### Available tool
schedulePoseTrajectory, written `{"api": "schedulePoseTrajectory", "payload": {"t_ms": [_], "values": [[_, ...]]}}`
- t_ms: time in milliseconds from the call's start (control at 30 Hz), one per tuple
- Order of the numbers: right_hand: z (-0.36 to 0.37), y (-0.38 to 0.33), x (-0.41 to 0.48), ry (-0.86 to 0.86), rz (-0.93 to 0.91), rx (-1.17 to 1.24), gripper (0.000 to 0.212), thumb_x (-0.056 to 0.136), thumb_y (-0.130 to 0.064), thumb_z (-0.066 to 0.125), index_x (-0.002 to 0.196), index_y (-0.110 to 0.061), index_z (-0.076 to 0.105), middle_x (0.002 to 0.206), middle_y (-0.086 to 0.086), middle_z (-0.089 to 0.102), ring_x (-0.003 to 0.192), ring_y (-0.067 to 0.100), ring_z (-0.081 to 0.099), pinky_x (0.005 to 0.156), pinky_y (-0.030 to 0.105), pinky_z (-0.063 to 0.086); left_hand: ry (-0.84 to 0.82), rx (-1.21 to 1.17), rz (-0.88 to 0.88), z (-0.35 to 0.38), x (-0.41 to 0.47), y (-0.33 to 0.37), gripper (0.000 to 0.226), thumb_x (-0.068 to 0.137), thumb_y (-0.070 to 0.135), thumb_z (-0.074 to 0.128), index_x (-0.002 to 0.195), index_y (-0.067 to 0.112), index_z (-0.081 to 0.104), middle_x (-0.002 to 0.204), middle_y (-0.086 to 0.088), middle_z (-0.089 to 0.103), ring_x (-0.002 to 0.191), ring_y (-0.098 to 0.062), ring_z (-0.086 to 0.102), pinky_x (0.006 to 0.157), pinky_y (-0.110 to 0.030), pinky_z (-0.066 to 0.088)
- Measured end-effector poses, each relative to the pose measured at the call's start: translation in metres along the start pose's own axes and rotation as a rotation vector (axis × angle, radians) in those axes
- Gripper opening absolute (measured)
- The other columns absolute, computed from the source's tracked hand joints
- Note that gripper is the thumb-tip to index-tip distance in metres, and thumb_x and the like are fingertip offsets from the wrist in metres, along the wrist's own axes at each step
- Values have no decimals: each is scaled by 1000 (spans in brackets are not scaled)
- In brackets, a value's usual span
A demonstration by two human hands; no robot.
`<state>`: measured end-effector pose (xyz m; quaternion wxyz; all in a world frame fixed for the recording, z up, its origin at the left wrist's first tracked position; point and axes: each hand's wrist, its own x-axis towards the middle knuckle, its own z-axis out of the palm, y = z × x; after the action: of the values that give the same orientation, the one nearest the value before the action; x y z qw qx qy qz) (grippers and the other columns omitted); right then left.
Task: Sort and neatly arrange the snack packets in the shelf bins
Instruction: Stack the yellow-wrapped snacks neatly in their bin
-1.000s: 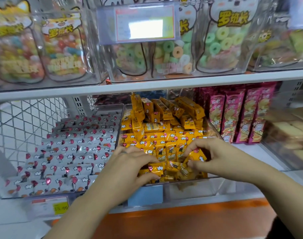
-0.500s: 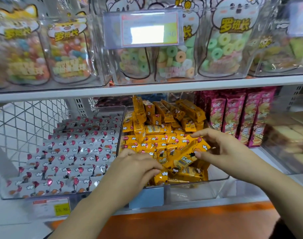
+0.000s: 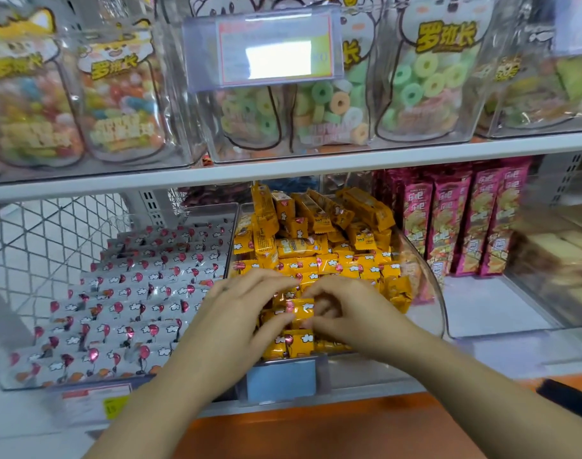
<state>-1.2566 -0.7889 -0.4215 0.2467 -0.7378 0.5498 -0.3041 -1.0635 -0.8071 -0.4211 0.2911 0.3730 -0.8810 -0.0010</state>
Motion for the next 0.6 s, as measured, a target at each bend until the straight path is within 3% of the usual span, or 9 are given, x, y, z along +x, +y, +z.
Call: {"api": "schedulePoseTrajectory", "payload": {"t_ms": [67, 167, 233, 367, 467, 600], "values": [[1, -2, 3, -56, -16, 53, 27, 81, -18, 72, 107, -17, 64, 85, -12, 60, 71, -4, 61, 67, 11, 48, -32, 54, 18, 2, 4, 3, 38, 87, 53, 37, 118, 42, 56, 119, 25, 56, 106, 6, 46, 92, -19, 24], [-16, 3, 3, -150, 46, 98, 31, 85, -14, 67, 115, -20, 63, 104, -6, 67, 87, 0, 66, 82, 17, 52, -61, 113, 47, 4, 10, 5, 35, 86, 51, 38, 104, 40, 66, 102, 24, 67, 96, 1, 60, 88, -24, 25], [-31, 11, 2, -146, 86, -104, 32, 87, -13, 64, 118, -19, 63, 108, -5, 67, 92, 2, 64, 85, 17, 51, -71, 125, 52, 6, 11, 3, 37, 86, 51, 36, 98, 40, 69, 94, 25, 68, 91, 1, 62, 88, -26, 25], [-27, 15, 1, -277, 110, -503, 27, 88, -16, 60, 114, -19, 64, 108, 0, 66, 90, 14, 57, 71, 21, 47, -70, 132, 63, 8, 12, 2, 37, 86, 49, 36, 96, 39, 70, 89, 25, 69, 86, 1, 63, 86, -26, 26], [-18, 12, 2, -327, 147, -619, 4, 86, -19, 61, 84, -23, 60, 81, -5, 55, 82, 20, 51, 55, 19, 36, -54, 126, 74, 8, 11, 1, 36, 85, 45, 37, 97, 39, 70, 88, 23, 69, 83, 0, 64, 85, -26, 28], [-17, 16, 6, -367, 167, -637, 12, 83, -17, 62, 74, -13, 55, 74, 0, 51, 74, 20, 51, 48, 22, 32, -34, 114, 86, 10, 9, -1, 34, 84, 42, 40, 97, 38, 71, 88, 22, 70, 83, -1, 65, 85, -27, 29]]}}
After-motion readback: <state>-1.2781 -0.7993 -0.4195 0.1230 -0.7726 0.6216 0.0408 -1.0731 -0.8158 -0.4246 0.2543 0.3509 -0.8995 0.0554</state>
